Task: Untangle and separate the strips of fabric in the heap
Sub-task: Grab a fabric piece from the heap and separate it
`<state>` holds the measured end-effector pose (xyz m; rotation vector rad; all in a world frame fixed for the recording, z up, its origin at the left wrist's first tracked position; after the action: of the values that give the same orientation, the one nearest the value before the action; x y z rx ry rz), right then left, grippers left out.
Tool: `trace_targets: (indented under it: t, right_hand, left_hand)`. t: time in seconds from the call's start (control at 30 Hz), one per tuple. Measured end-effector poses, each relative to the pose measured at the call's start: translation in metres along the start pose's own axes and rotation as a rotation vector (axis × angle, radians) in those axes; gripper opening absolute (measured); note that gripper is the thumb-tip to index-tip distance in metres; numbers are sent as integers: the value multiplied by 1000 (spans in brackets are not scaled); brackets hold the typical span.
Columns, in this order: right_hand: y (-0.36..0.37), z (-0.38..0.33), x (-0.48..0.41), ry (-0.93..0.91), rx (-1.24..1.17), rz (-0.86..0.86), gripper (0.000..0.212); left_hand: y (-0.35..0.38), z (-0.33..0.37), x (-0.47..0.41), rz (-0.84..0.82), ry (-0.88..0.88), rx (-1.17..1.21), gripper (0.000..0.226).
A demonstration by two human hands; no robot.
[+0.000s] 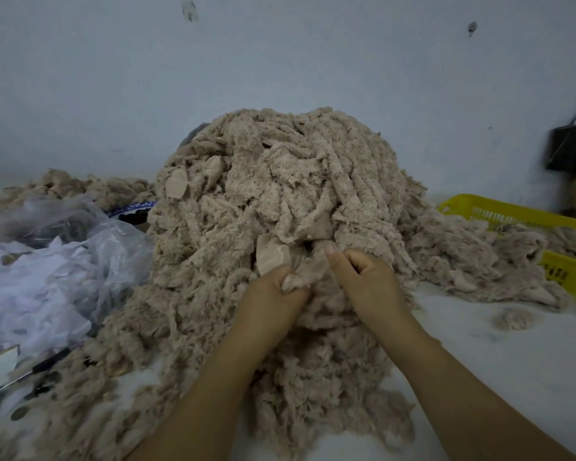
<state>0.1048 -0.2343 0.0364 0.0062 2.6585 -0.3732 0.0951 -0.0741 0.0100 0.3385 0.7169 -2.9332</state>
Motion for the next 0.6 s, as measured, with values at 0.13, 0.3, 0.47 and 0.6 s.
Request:
trace_targets:
  t: [0.13, 0.3, 0.47, 0.6]
  right_hand:
    - [2, -1, 0, -13, 40, -43, 55]
    - [20, -4, 4, -46, 136, -162, 57]
    - [22, 6, 3, -18, 204, -210, 56]
    - [5, 22, -5, 49, 302, -122, 53]
  left_hand:
    - [-37, -22, -1, 350, -145, 230, 31]
    - [-48, -41, 4, 549, -313, 643, 35]
    - [-61, -57, 8, 664, -386, 1106, 46]
    - [-67, -49, 4, 574, -327, 1367, 45]
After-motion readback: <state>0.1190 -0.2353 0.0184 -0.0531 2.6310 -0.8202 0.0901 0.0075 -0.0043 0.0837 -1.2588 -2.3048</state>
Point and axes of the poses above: each hand's wrist, its own x-axis away from the middle knuckle, its own y-axis out of the palm, z = x × y, the point moved 8 cm from there along -x, towards the middle knuckle, and after that the axes turned 3 degrees about x, right-handed, at the moved point
